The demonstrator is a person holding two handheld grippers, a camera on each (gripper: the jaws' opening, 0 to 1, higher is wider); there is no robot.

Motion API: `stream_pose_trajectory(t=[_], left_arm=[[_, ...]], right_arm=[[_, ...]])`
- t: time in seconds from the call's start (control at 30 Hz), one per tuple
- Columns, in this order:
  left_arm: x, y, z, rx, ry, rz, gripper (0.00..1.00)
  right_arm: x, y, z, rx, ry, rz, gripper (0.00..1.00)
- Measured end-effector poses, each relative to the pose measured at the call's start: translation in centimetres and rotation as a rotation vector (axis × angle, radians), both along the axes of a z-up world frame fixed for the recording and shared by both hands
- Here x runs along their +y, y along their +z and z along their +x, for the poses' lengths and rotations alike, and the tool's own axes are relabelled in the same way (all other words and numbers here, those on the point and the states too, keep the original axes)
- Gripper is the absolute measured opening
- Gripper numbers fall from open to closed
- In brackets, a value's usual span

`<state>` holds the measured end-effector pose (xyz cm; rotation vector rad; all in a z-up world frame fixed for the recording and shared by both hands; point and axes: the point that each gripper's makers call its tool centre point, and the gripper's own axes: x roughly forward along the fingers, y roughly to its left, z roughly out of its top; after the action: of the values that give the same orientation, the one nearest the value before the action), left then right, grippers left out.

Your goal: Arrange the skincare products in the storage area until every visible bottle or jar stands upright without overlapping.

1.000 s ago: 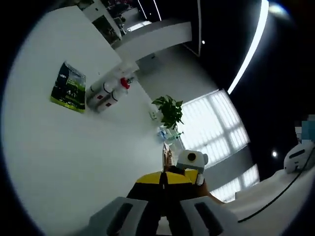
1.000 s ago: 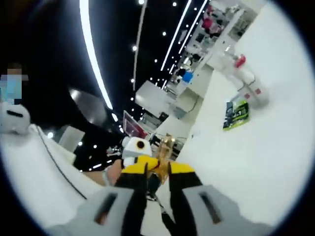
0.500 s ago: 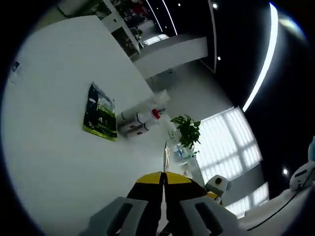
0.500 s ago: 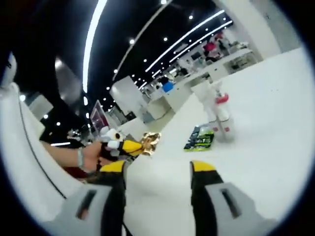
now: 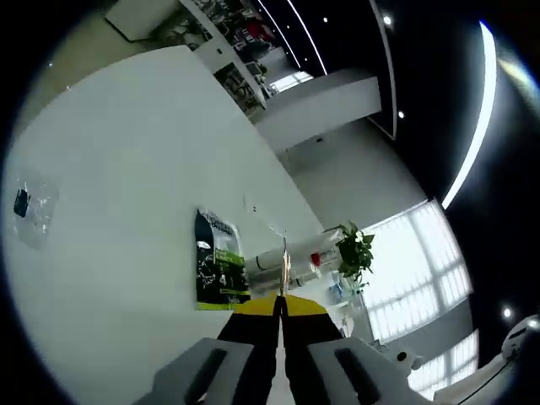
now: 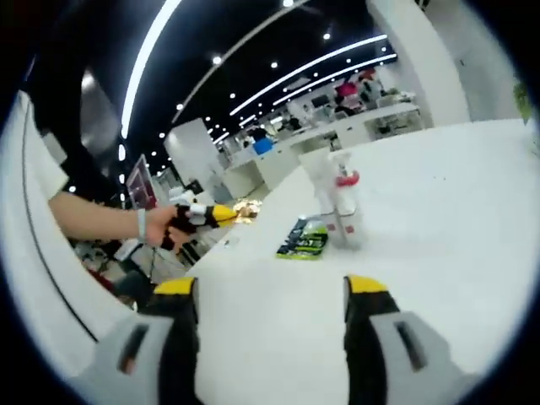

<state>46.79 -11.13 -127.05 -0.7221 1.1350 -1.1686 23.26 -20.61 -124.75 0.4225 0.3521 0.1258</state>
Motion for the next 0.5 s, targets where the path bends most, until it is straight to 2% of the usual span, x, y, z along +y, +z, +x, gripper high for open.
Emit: stream_pose_trajectory(t=[0.17, 0.2, 0.5], left_arm=[[-1.0, -0.2, 2.2, -0.023, -0.004, 0.040, 0.00], [-1.2, -0.3, 2.7, -0.032, -0.005, 0.057, 0.00], [-3.1, -0.6, 5.6, -0.050, -0.029, 0.078, 0.00]], right_arm=[[0.0, -0.3, -0.4, 0.016, 0.000, 0.001, 0.70], [-0.2, -0.6, -0.6, 0.024, 0.000, -0.023, 0.69], [-0.7, -2.0, -0.1, 0.082, -0.023, -0.023, 0.70]])
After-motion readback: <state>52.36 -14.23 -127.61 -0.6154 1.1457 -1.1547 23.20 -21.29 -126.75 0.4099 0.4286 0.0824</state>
